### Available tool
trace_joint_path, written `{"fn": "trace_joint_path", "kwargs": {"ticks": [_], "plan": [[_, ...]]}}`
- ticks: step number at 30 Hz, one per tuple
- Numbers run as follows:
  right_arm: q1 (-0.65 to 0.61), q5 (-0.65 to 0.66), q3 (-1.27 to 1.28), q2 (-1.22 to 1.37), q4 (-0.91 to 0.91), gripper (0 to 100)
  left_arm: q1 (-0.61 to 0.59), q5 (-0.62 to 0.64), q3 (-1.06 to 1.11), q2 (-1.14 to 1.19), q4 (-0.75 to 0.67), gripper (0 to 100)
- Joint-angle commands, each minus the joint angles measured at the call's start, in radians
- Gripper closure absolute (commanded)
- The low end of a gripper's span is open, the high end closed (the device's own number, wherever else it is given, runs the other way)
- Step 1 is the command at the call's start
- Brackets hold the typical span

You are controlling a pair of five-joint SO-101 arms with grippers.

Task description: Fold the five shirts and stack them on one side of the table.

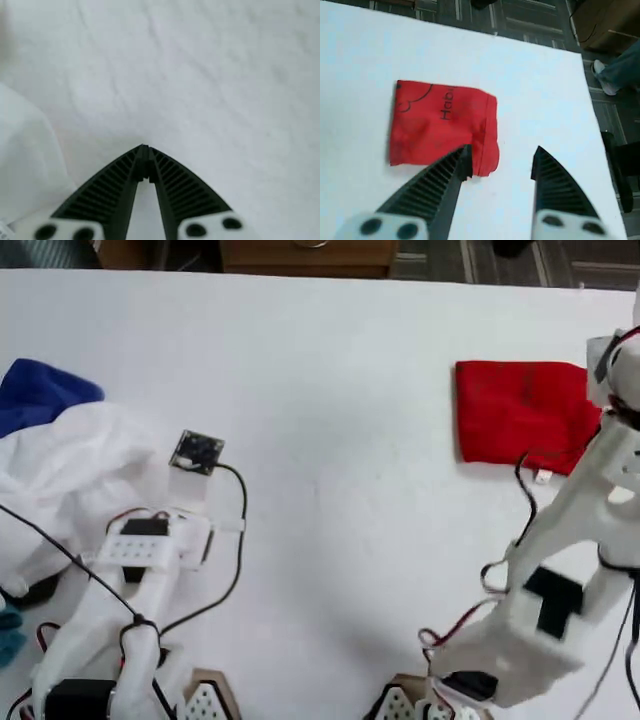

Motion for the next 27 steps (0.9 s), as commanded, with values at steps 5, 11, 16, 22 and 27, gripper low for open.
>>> {"fn": "trace_joint_path", "kwargs": {"ticks": [5, 11, 16, 22, 27], "plan": [[-0.053, -0.008, 0.746, -0.421, 0.022, 80.7, -0.003, -0.008, -0.004, -0.021, -0.015, 97], [-0.139, -0.008, 1.125, -0.57, -0.025, 80.7, -0.002, -0.009, -0.004, -0.021, -0.015, 97], [-0.211, -0.009, 1.453, -0.578, -0.205, 80.7, 0.0, -0.009, -0.004, -0.021, -0.015, 97], [-0.237, -0.017, 1.886, -0.639, -0.662, 80.8, 0.002, -0.011, -0.004, -0.021, -0.015, 97], [-0.237, -0.018, 2.163, -0.78, -0.928, 80.8, 0.002, -0.011, -0.004, -0.021, -0.015, 97]]}}
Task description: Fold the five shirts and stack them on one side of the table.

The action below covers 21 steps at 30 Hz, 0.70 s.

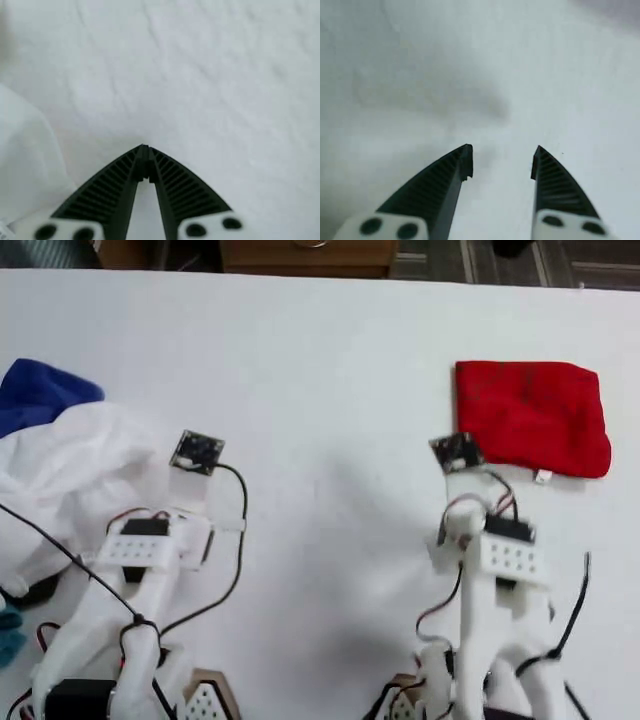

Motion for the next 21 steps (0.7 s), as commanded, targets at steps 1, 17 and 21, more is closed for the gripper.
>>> {"fn": "trace_joint_path", "kwargs": {"ticks": [1, 17, 21], "plan": [[-0.007, -0.008, 0.157, -0.116, -0.176, 80.8, -0.002, -0.011, -0.004, -0.021, -0.015, 97], [-0.002, -0.112, 0.287, -0.269, -0.289, 80.7, -0.006, -0.006, -0.012, -0.026, -0.015, 97], [-0.004, -0.112, 0.305, -0.271, -0.323, 80.7, -0.034, -0.011, -0.076, -0.029, -0.011, 97]]}}
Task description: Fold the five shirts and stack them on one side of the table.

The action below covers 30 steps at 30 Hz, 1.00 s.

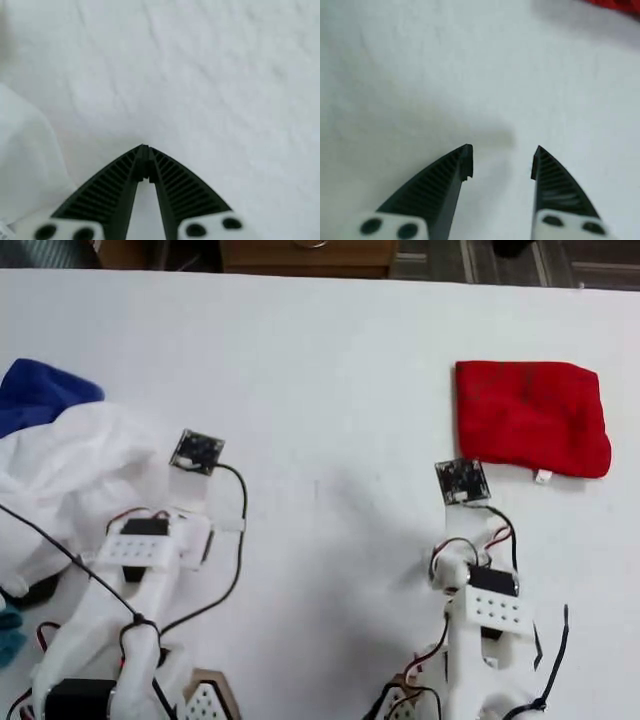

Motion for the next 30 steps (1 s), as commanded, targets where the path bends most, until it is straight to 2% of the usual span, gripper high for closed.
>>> {"fn": "trace_joint_path", "kwargs": {"ticks": [1, 4, 6, 10, 13, 17, 20, 23, 30], "plan": [[-0.004, -0.006, -0.002, -0.028, -0.028, 80.7, -0.06, -0.011, -0.09, -0.029, -0.009, 97], [-0.004, -0.006, -0.002, -0.028, -0.028, 80.7, -0.18, -0.011, -0.193, -0.029, 0.032, 97], [-0.004, -0.006, -0.002, -0.028, -0.028, 80.7, -0.255, -0.04, -0.294, -0.029, 0.143, 93], [-0.004, -0.006, -0.002, -0.028, -0.028, 80.7, -0.345, -0.147, -0.506, -0.029, 0.408, 76], [-0.004, -0.006, -0.002, -0.028, -0.028, 80.7, -0.436, -0.198, -0.641, -0.029, 0.516, 76], [-0.005, -0.006, -0.002, -0.028, -0.028, 80.7, -0.582, -0.247, -0.773, -0.021, 0.551, 81], [-0.005, -0.006, -0.002, -0.028, -0.028, 80.7, -0.661, -0.344, -0.78, -0.02, 0.545, 81], [-0.005, -0.006, -0.002, -0.028, -0.028, 80.7, -0.694, -0.425, -0.754, -0.02, 0.545, 81], [-0.005, -0.006, -0.002, -0.028, -0.025, 80.7, -0.733, -0.5, -0.671, -0.02, 0.551, 81]]}}
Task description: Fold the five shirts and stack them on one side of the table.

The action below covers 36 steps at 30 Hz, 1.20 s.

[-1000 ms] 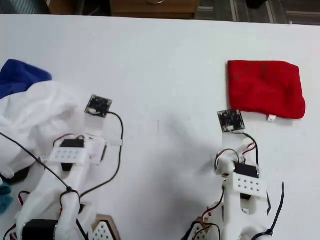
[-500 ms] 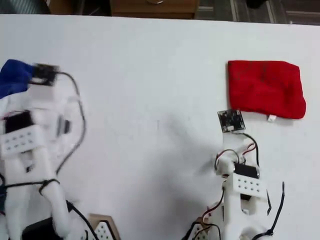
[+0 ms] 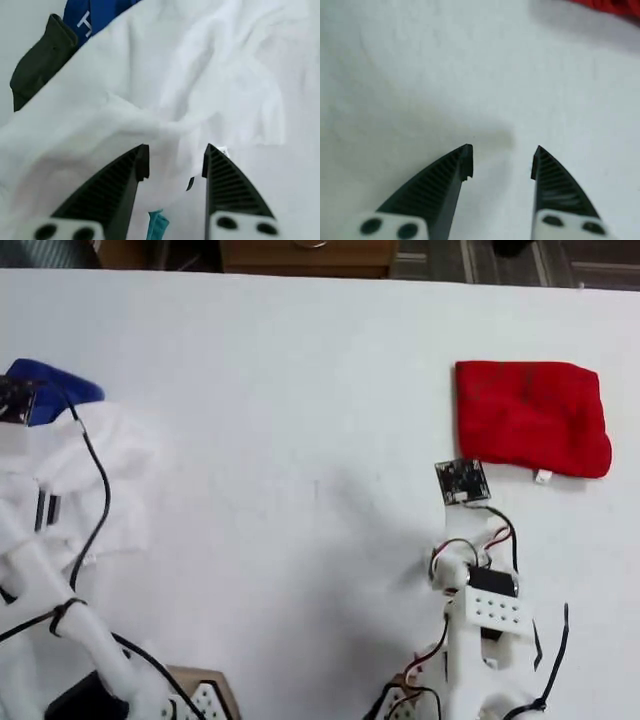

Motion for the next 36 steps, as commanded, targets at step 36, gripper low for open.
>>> {"fn": "trace_joint_path", "kwargs": {"ticks": [36], "plan": [[-0.004, -0.002, -0.003, -0.028, -0.018, 80.7, -0.026, -0.196, 0.199, -0.029, -0.419, 97]]}}
